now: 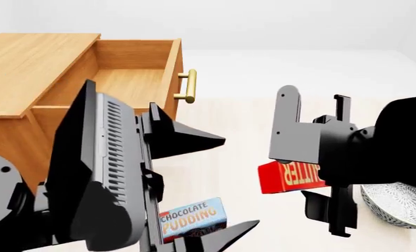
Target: Put the butter at the back in the top drawer of the cabinet and close it.
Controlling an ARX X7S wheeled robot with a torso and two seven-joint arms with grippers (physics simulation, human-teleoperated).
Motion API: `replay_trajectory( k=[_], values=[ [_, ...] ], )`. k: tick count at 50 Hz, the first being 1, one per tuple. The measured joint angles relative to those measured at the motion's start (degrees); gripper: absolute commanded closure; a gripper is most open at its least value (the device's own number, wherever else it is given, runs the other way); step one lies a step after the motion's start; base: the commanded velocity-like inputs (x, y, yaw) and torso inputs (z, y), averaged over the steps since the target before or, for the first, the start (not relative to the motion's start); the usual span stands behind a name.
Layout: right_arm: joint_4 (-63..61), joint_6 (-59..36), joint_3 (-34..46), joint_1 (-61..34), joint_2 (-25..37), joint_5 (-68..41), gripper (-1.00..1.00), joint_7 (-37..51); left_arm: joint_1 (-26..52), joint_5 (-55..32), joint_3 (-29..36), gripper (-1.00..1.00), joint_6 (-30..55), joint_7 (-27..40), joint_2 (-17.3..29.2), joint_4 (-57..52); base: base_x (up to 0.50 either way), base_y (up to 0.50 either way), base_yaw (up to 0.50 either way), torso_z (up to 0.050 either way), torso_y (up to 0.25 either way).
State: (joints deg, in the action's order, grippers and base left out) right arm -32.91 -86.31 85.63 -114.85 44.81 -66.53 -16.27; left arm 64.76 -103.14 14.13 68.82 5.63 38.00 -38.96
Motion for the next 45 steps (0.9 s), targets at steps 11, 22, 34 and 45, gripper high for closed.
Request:
replay_trajectory(
  k=[11,22,34,45],
  values=[
    [-0.02,0.10,-0.40,-0.35,-0.87,-1.98,1.00,1.35,-0.24,1.92,0.74,-1.00,-0.05,-1.14,-1.12,0.06,0.00,0.00,0.00,0.000,0.001],
    [-0.52,-0.15,-1.41,-1.42,-1.52,-5.11,1.00,2.61,-0.94,5.85,2.04,-1.00,0.37,-3.09,-2.53,0.54,0.00,0.00,0.00,0.001,0.000],
    [-1.02,-0.91,-2.45,-4.16,-2.20,-9.44,1.00,3.85,-2.08,10.81,3.68,-1.00,0.72,-5.73,-3.56,1.00,0.00,0.00,0.00,0.000,0.001],
    [-0.90,-0.98,-2.65,-6.52,-3.17,-12.77,1.00,5.24,-3.21,14.22,4.96,-1.00,0.61,-7.60,-4.04,0.81,0.00,0.00,0.00,0.001,0.001]
  ],
)
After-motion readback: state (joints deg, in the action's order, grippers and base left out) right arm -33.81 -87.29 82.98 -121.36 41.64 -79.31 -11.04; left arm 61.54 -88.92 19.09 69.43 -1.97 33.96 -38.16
